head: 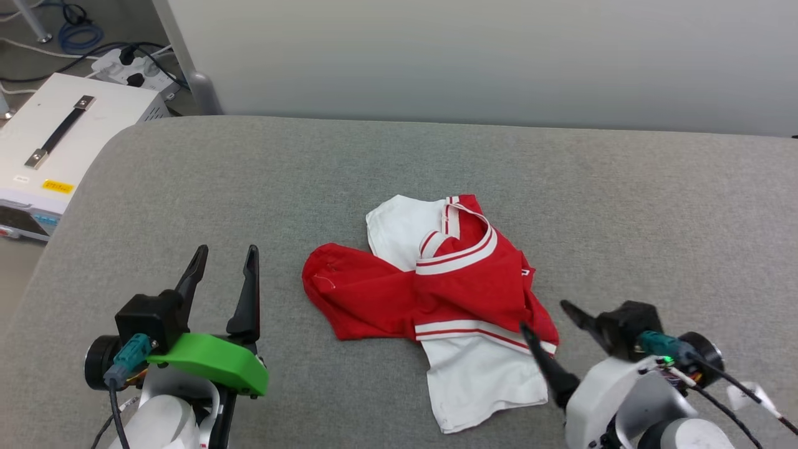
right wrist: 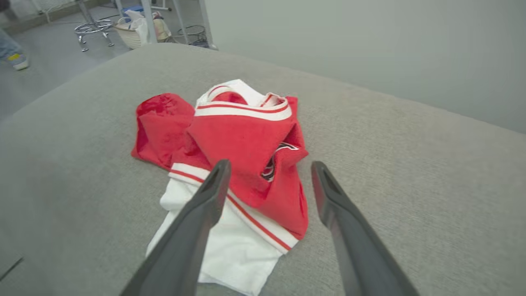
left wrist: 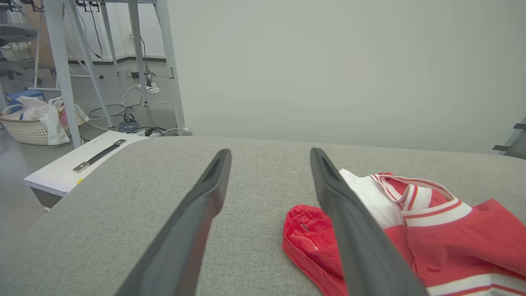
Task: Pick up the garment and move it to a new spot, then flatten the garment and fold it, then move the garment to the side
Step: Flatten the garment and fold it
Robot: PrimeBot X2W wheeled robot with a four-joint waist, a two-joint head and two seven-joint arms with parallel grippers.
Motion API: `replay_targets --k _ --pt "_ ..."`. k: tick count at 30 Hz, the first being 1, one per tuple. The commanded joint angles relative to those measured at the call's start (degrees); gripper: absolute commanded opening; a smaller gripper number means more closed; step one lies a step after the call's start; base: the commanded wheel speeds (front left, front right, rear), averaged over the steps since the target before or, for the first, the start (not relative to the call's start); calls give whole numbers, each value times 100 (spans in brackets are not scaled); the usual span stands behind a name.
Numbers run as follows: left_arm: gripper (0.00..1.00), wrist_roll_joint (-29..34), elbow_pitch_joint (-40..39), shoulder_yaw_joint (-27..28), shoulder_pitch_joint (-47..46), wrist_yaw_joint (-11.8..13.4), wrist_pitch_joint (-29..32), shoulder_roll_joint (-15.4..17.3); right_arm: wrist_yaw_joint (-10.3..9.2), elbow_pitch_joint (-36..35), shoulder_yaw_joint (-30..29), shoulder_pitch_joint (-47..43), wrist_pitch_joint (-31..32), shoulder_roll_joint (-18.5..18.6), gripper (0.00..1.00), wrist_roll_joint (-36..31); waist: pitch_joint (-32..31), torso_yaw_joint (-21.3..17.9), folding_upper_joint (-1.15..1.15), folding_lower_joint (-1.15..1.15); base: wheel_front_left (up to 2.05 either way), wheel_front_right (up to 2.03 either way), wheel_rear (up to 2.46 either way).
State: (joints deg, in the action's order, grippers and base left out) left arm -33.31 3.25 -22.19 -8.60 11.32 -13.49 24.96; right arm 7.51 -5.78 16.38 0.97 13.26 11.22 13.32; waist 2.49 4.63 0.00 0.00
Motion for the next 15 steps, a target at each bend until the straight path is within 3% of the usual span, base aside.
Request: replay_targets --k 1,8,15 --pt "100 62 -9 -14 -88 -11 -2 -6 -2 17 278 166 214 141 100 166 81 131 0 0 0 0 0" --pt "100 113 -37 -108 -171 -100 -74 -188 -2 342 1635 445 1465 673 100 944 250 565 0 0 0 0 0" --pt "100 152 8 -118 -278 -199 -121 -374 -2 924 2313 810 1801 861 100 1172 503 903 0 0 0 0 0"
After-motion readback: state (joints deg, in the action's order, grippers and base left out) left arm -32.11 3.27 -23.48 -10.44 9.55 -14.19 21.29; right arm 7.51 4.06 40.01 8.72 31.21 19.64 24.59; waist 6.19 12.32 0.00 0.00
